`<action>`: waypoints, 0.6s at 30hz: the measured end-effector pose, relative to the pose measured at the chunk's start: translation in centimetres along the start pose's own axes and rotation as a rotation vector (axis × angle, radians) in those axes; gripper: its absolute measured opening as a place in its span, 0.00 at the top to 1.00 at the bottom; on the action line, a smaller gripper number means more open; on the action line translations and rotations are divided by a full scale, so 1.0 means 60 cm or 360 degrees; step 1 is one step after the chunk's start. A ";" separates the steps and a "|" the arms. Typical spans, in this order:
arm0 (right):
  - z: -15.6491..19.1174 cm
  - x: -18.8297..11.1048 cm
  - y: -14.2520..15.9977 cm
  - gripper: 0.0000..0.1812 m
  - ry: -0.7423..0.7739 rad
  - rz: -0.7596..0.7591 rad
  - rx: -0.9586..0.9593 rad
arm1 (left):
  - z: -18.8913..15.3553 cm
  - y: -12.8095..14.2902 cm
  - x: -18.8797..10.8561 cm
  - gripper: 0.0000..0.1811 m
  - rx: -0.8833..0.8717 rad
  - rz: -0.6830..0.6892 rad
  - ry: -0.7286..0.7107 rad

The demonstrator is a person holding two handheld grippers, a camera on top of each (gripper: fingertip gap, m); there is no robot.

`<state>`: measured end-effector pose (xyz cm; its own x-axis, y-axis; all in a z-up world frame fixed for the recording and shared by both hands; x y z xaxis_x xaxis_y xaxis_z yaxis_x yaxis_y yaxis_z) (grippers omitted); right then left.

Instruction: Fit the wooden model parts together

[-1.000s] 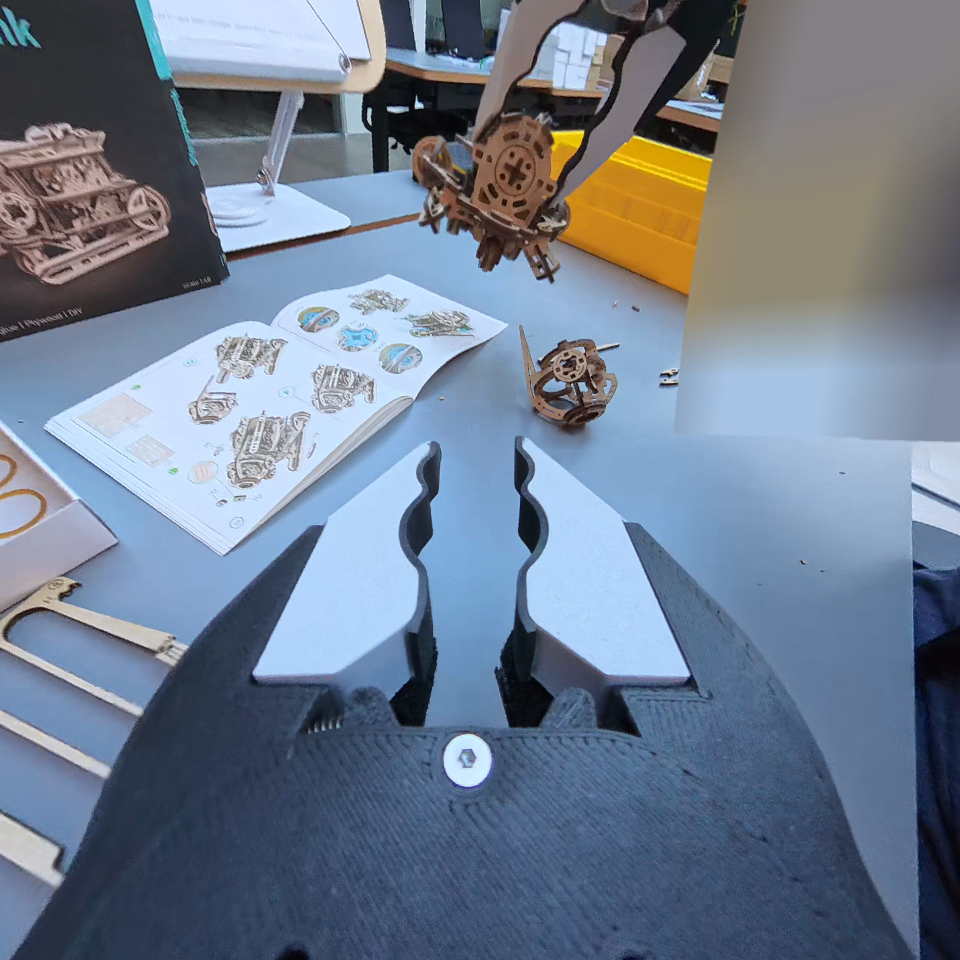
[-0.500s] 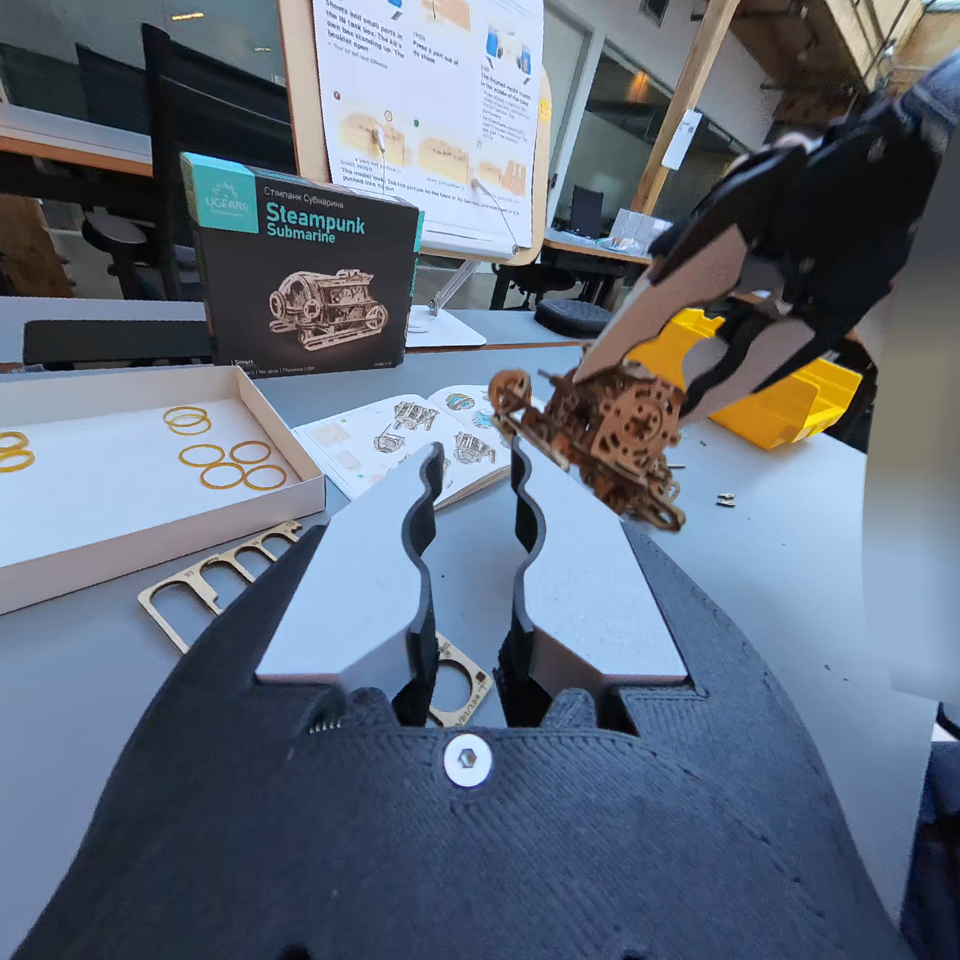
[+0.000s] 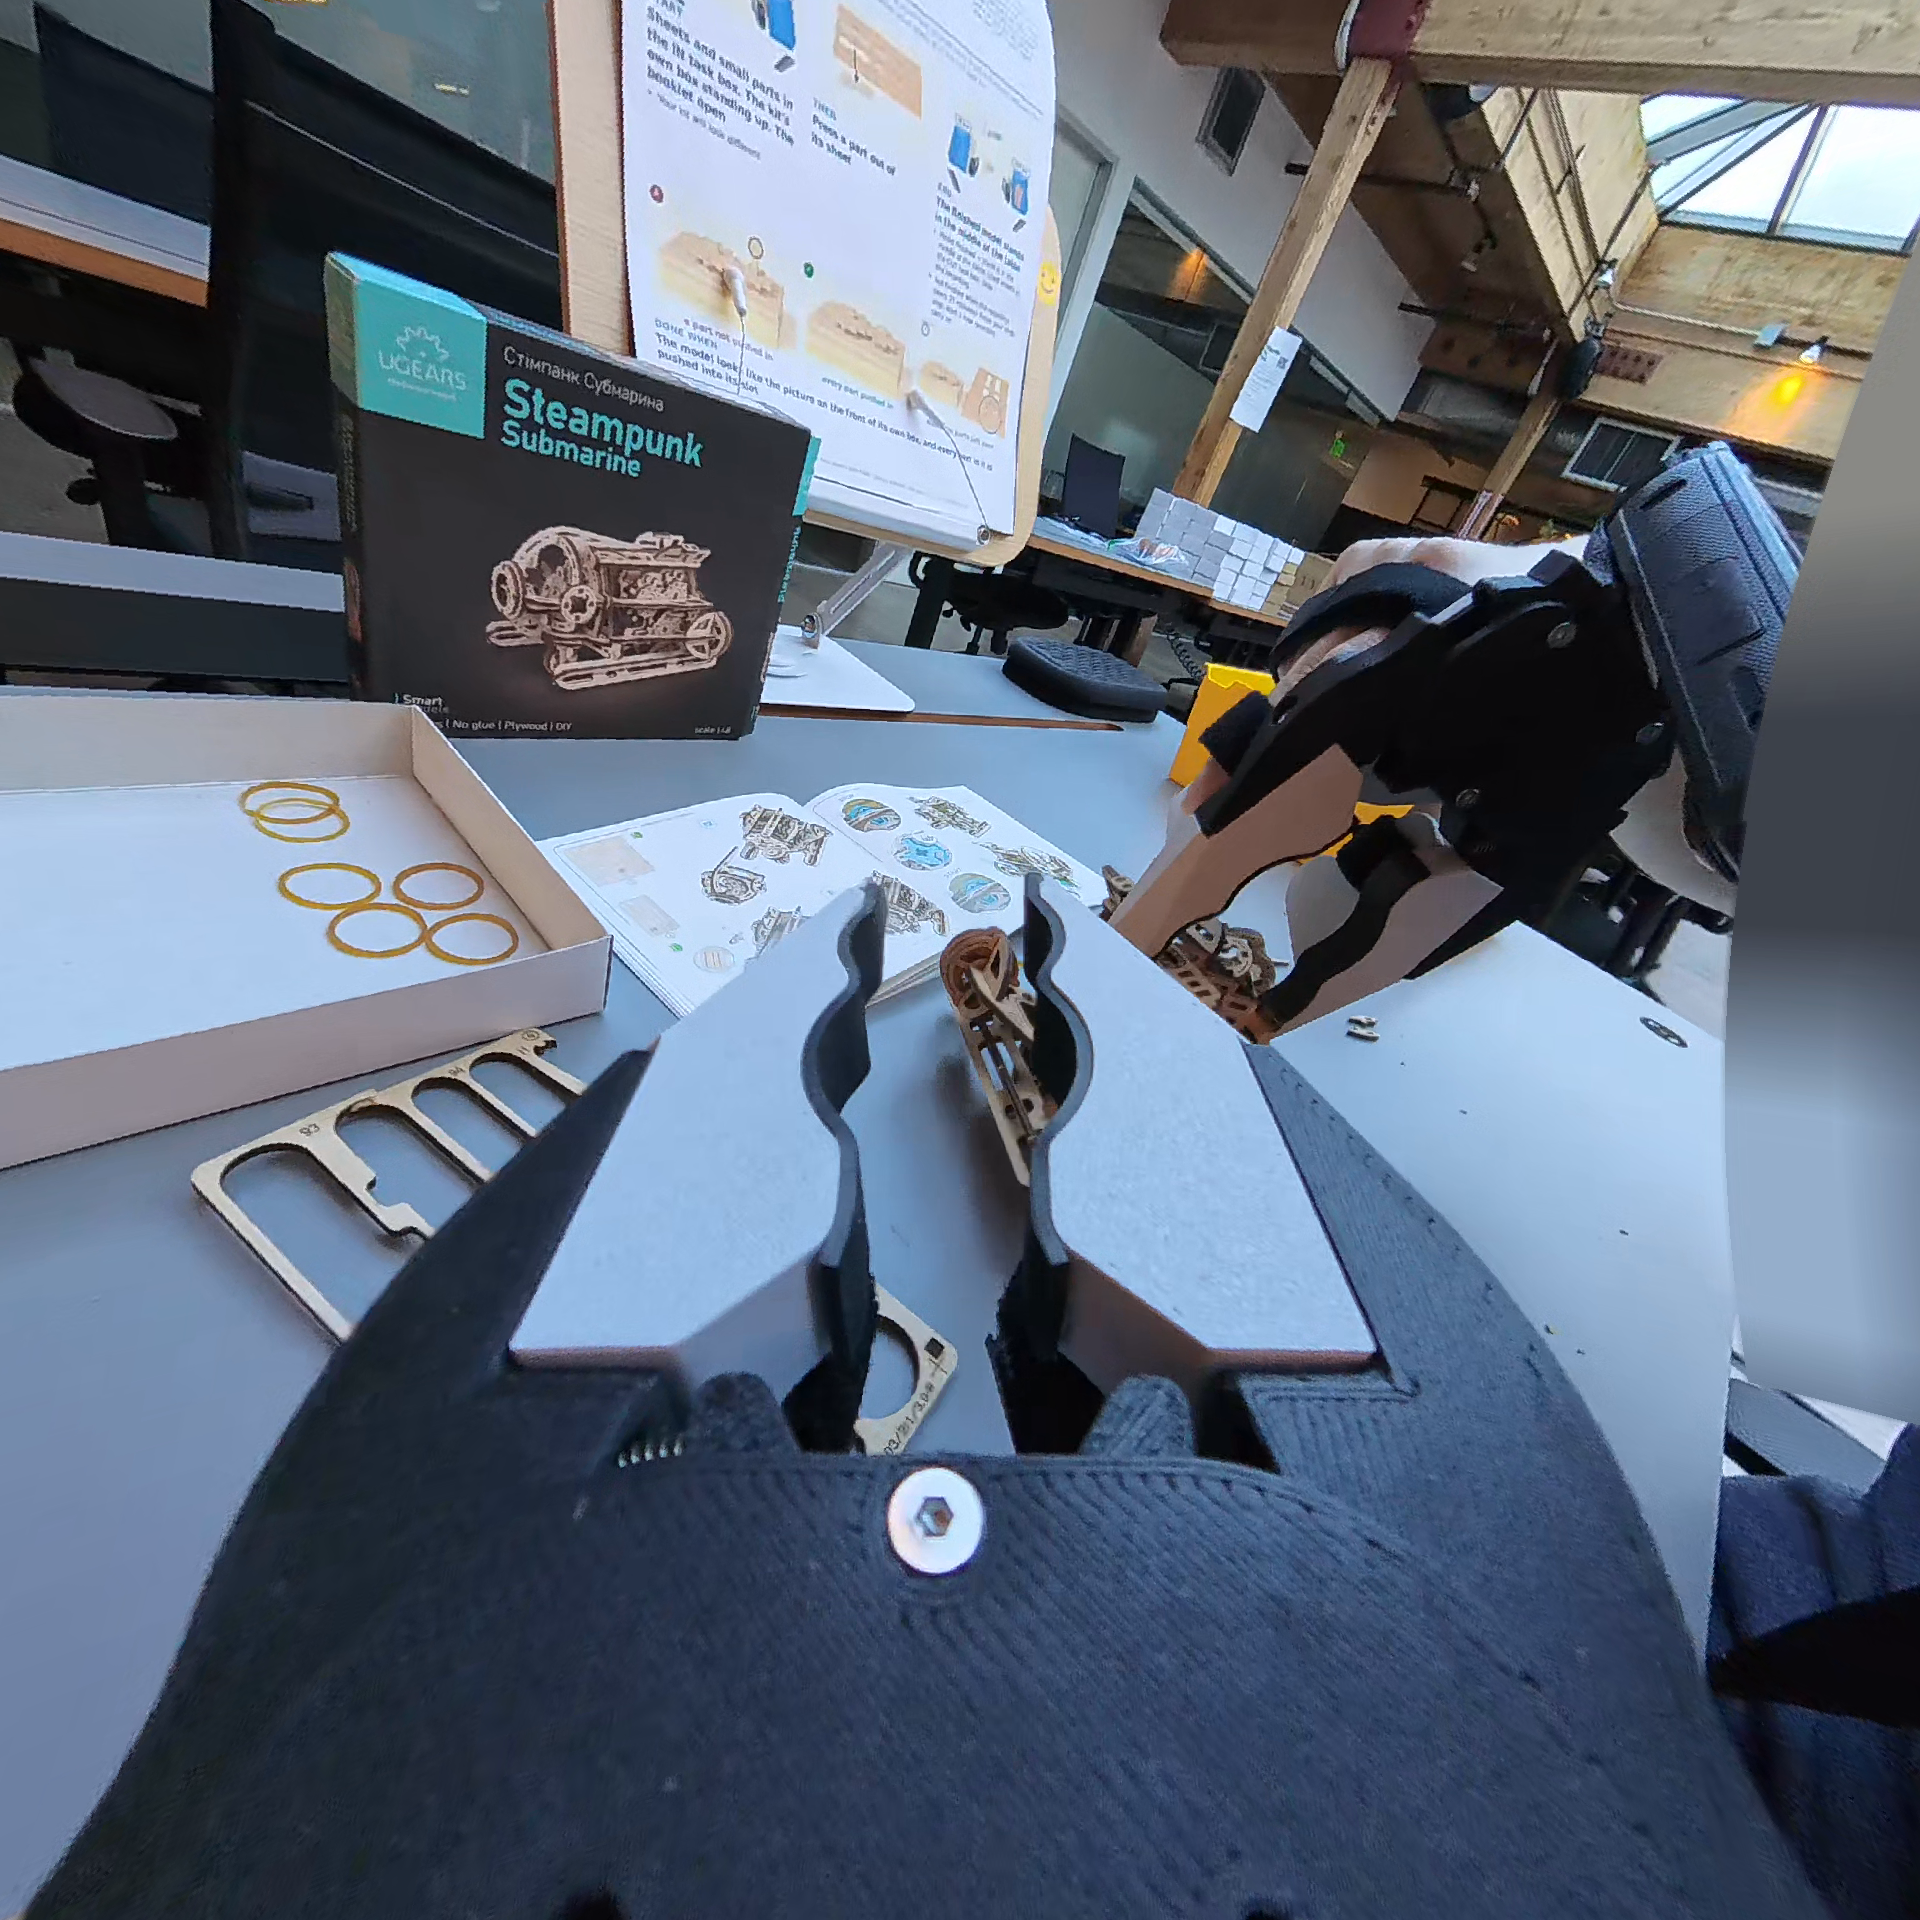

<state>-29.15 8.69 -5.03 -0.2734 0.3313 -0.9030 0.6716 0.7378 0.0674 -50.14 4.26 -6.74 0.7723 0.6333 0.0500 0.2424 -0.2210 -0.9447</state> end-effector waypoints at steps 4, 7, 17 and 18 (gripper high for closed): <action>0.004 0.010 0.002 0.68 -0.0039 0.0029 0.0006 | 0.002 0.008 0.007 0.87 -0.0010 0.0041 0.0014; 0.001 0.009 0.005 0.68 -0.0041 0.0004 0.0049 | 0.001 0.012 0.012 0.86 0.0009 0.0084 0.0014; 0.081 -0.163 0.146 0.71 0.0636 -0.0481 0.1012 | -0.013 0.004 0.007 0.85 0.0041 0.0095 0.0029; 0.119 -0.180 0.177 0.73 0.0724 -0.0588 0.1214 | -0.015 0.003 0.007 0.85 0.0044 0.0091 0.0037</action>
<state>-14.14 8.75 2.39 -0.6907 0.4693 -0.5502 0.7128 0.3133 -0.6275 -49.24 3.80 -6.58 0.7978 0.6029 0.0026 0.1812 -0.2356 -0.9548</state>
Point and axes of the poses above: each gripper's, where its closed fingertips meet, x out along the fingers, y out of its underside, z = x × y across the jaws, the point moved 10 cm from there along -x, back along the fingers, and after that the axes turned 8 degrees about y, right-handed, at the moved point
